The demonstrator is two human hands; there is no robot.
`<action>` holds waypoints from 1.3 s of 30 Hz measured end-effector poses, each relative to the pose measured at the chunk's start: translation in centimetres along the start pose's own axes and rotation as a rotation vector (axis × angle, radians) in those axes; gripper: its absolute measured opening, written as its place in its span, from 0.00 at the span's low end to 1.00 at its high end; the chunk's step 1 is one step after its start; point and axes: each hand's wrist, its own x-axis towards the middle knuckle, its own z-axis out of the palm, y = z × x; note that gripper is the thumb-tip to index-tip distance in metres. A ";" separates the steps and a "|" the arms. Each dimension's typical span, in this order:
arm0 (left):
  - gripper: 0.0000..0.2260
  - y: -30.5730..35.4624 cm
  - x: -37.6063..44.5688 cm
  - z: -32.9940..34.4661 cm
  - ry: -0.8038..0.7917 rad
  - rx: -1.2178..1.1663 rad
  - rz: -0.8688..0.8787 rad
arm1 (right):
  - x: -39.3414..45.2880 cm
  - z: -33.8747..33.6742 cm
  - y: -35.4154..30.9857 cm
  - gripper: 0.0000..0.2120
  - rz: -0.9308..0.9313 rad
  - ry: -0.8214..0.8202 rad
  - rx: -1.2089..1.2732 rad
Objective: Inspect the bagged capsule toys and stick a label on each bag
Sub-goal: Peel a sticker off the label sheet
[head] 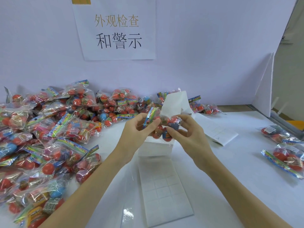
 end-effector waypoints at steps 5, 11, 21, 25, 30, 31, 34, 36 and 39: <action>0.04 -0.1 0.2 -0.2 0.089 0.074 0.035 | 0.0 -0.1 -0.3 0.09 0.036 0.007 0.143; 0.04 0.2 0.2 -0.6 0.020 0.064 0.045 | -0.1 0.0 -0.4 0.13 -0.080 -0.014 0.027; 0.10 0.3 0.2 -0.6 0.096 0.056 0.047 | -0.4 0.3 -0.7 0.16 -0.166 -0.050 -0.058; 0.05 0.3 0.3 -0.5 0.142 0.048 0.013 | -0.6 0.5 -0.9 0.16 -0.146 -0.054 -0.068; 0.05 0.6 0.3 -0.4 0.161 -0.022 -0.058 | -0.8 0.6 -0.9 0.15 -0.135 -0.062 -0.089; 0.06 0.6 0.3 -0.4 0.161 -0.027 -0.058 | -0.8 0.6 -0.8 0.14 -0.135 -0.061 -0.083; 0.06 0.7 0.2 -0.5 0.139 -0.066 -0.045 | -0.7 0.7 -0.7 0.12 -0.111 -0.054 0.012; 0.06 0.8 0.1 -0.7 0.103 -0.048 -0.023 | -0.5 0.6 -0.6 0.13 -0.054 -0.023 0.059; 0.09 0.9 0.3 -1.0 0.059 0.009 0.006 | 0.0 -0.1 -0.6 0.11 0.078 -0.013 0.159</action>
